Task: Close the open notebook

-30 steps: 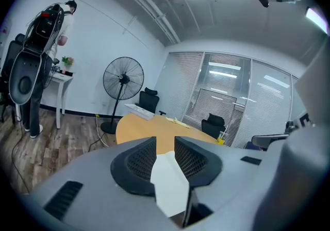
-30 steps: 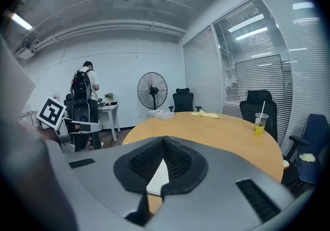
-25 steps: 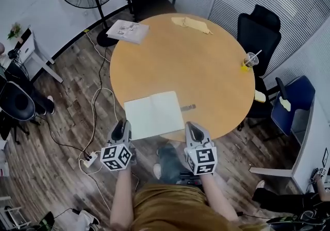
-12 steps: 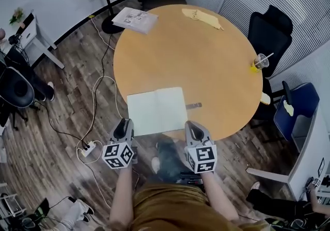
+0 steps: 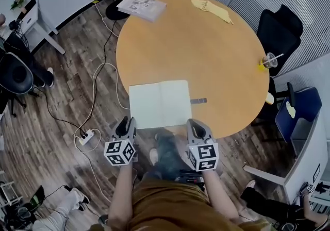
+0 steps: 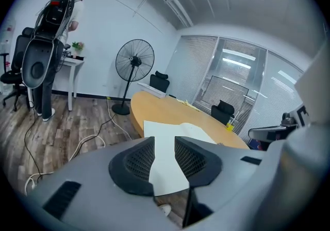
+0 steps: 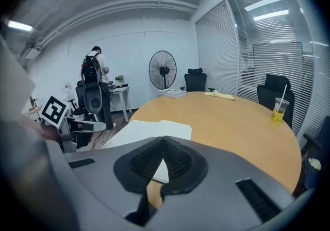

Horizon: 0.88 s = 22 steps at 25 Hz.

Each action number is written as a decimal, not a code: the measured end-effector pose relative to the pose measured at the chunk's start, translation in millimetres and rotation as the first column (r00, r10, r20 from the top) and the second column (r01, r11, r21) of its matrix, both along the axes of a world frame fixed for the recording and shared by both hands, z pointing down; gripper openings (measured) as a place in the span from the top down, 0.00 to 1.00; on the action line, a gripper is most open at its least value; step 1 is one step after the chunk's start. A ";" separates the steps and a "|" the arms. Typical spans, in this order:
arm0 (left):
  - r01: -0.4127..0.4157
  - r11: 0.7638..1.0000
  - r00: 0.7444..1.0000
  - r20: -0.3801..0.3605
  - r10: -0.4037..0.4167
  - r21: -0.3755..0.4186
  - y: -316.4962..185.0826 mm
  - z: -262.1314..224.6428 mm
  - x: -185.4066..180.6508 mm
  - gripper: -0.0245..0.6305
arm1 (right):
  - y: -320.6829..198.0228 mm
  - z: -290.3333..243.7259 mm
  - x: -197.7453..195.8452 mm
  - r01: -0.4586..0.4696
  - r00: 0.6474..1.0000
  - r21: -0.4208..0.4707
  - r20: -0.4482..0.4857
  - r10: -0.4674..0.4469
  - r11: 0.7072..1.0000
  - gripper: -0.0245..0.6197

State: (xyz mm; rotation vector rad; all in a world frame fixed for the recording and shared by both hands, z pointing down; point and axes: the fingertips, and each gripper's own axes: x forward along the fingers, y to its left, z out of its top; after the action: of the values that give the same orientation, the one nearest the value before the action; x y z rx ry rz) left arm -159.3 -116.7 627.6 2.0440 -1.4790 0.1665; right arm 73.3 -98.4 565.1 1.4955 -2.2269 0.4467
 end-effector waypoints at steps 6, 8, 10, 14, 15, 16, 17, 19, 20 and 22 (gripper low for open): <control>0.010 0.999 1.000 0.002 -0.010 -0.049 9.1 21.0 -1.5 0.77 | -2.6 11.9 -5.9 0.031 0.999 -0.020 -0.005 -0.032 0.999 0.95; 0.015 0.998 1.000 -0.001 -0.015 -0.064 11.9 27.3 -2.7 0.77 | -3.3 16.8 -6.5 0.040 0.999 -0.033 -0.010 -0.041 0.999 0.95; 0.019 0.996 1.000 -0.004 -0.020 -0.083 15.6 33.7 -4.0 0.76 | -3.8 20.0 -6.8 0.047 0.999 -0.045 -0.012 -0.047 0.998 0.94; 0.025 0.993 1.000 -0.011 -0.026 -0.115 23.3 45.9 -5.4 0.76 | -5.2 25.7 -5.9 0.052 0.998 -0.057 -0.015 -0.053 0.997 0.95; 0.024 0.992 1.000 -0.013 -0.025 -0.120 24.5 47.9 -4.9 0.76 | -5.6 27.2 -5.7 0.054 0.998 -0.061 -0.016 -0.055 0.997 0.95; 0.022 0.992 1.000 -0.016 -0.024 -0.124 25.1 49.5 -4.1 0.76 | -6.3 28.9 -5.6 0.056 0.998 -0.065 -0.016 -0.057 0.996 0.95; 0.021 0.992 1.000 -0.018 -0.024 -0.127 25.2 51.3 -3.2 0.75 | -7.1 30.8 -5.3 0.058 0.998 -0.070 -0.018 -0.060 0.996 0.95; 0.022 0.991 0.999 -0.025 -0.026 -0.136 25.7 55.2 -1.5 0.75 | -7.7 34.8 -4.5 0.062 0.998 -0.080 -0.019 -0.064 0.995 0.95; 0.023 0.990 0.999 -0.030 -0.027 -0.140 26.3 57.0 -0.8 0.75 | -7.4 36.8 -4.3 0.064 0.998 -0.085 -0.019 -0.066 0.994 0.95; 0.024 0.988 0.998 -0.047 -0.031 -0.150 27.4 60.2 0.9 0.75 | -6.9 40.4 -4.0 0.068 0.997 -0.093 -0.020 -0.070 0.993 0.95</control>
State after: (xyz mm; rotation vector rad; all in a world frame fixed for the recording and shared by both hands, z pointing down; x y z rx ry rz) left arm -158.4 -89.3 687.8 1.8945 -1.4204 0.2087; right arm 69.4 -105.3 605.5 1.3655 -2.2008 0.5010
